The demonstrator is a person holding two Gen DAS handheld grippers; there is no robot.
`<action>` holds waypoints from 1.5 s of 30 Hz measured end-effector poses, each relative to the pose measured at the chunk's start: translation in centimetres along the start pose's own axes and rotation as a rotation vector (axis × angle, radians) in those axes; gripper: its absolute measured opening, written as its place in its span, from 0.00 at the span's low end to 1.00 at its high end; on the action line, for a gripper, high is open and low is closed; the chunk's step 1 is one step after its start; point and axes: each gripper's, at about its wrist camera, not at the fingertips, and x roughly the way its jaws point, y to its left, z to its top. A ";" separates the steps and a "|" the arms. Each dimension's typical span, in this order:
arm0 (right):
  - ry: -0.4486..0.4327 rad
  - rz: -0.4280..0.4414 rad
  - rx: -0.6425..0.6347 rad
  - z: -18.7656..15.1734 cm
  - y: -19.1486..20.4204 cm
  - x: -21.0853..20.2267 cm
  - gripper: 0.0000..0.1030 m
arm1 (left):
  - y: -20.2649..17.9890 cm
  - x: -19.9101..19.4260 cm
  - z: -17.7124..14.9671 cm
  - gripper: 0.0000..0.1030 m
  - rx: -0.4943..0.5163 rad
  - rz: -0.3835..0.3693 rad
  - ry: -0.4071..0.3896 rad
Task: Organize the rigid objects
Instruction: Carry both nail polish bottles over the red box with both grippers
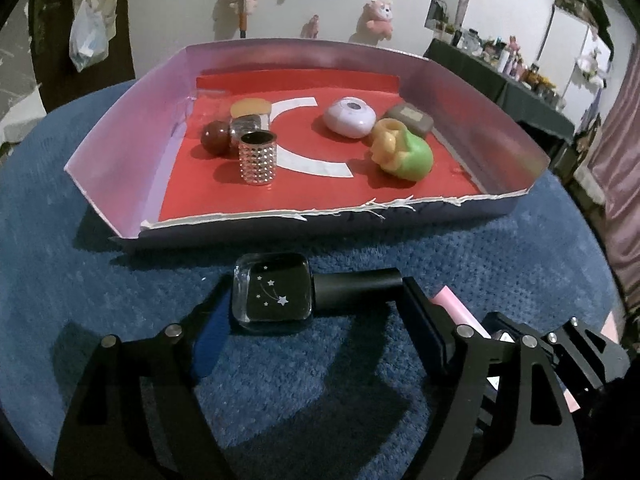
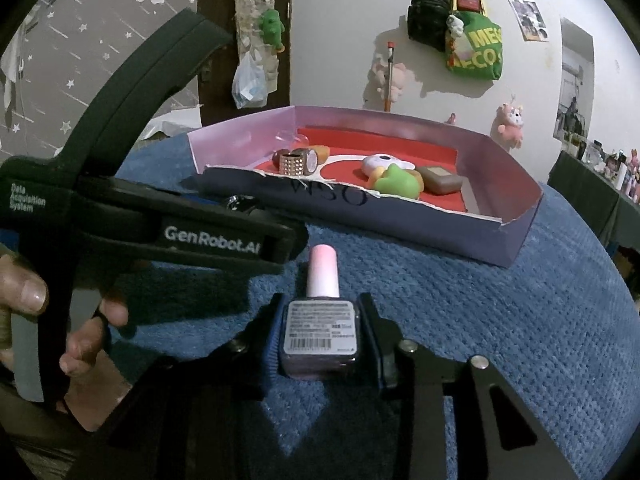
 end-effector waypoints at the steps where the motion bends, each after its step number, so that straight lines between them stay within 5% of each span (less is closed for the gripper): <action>1: -0.001 0.007 0.007 0.1 0.0 -0.1 0.37 | 0.3 -0.2 0.0 0.75 -0.014 -0.015 -0.005; 12: -0.021 0.100 0.114 1.8 -1.0 -1.5 0.37 | 2.1 -3.7 -0.5 0.75 -0.041 -0.032 -0.069; 32: -0.082 0.139 0.102 7.0 -1.5 -3.0 0.37 | 1.8 -5.8 2.6 0.75 -0.010 -0.054 -0.142; 45: 0.104 0.236 0.168 11.1 -5.9 2.6 0.37 | 2.7 -2.5 6.8 0.75 -0.010 -0.067 -0.054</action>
